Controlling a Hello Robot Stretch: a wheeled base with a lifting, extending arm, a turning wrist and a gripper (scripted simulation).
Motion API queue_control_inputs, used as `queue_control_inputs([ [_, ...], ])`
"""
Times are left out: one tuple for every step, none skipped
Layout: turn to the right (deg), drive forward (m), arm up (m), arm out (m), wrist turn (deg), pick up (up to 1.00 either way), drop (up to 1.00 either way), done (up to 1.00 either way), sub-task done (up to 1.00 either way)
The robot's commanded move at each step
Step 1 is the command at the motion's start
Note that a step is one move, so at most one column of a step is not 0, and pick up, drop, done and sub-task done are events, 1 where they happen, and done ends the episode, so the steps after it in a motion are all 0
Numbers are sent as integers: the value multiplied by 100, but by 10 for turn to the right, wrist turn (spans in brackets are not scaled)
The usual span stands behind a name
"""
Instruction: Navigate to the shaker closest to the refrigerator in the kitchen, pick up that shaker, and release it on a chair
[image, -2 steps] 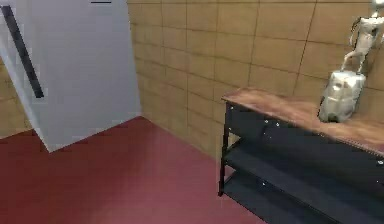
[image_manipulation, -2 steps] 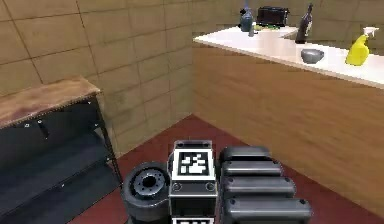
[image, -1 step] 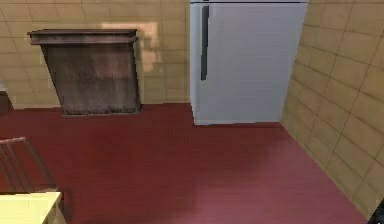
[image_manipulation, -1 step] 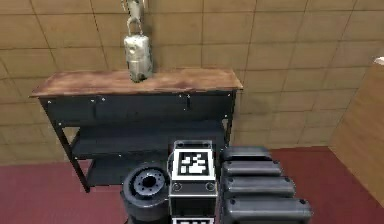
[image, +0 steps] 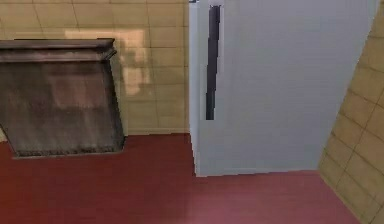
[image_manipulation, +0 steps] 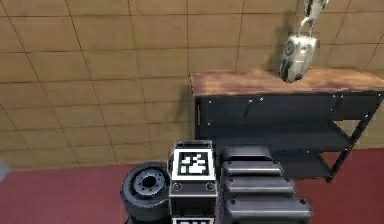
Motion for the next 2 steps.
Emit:
queue_control_inputs([
  [-420,0,0,0,0,0,0,0,0],
  [0,95,0,0,0,0,0,0,0],
])
